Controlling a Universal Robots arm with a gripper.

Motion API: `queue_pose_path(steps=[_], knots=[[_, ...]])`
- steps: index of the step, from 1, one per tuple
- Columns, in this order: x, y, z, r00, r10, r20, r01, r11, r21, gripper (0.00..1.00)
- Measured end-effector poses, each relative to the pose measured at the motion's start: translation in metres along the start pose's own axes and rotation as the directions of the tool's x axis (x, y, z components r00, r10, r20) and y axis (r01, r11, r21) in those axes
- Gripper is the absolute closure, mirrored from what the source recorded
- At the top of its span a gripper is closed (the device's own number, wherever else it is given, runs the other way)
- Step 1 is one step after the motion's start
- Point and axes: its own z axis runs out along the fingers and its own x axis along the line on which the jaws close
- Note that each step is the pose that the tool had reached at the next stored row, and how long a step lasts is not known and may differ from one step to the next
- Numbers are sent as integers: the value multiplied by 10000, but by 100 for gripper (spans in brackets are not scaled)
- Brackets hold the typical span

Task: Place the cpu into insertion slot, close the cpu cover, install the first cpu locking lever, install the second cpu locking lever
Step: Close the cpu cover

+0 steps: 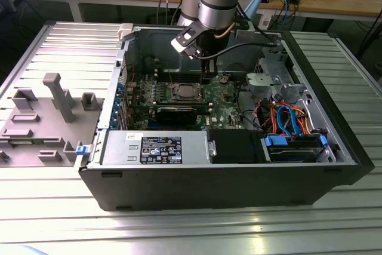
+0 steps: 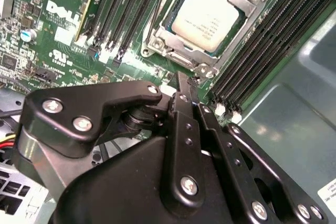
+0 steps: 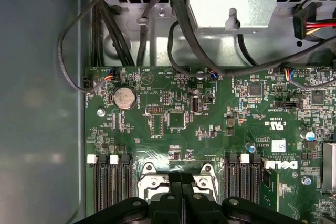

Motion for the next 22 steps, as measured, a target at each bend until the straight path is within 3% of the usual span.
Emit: queue_pose_path(steps=[5,9,15,22], knots=[[-4,-145,83,10000,-63,1,63,10000,1,89],[-6,-224,155,9999,-111,1,111,9999,15,89],[-7,-388,190,9998,-190,-12,190,9998,19,89],[-8,-498,226,9991,-432,-13,432,9991,23,89]])
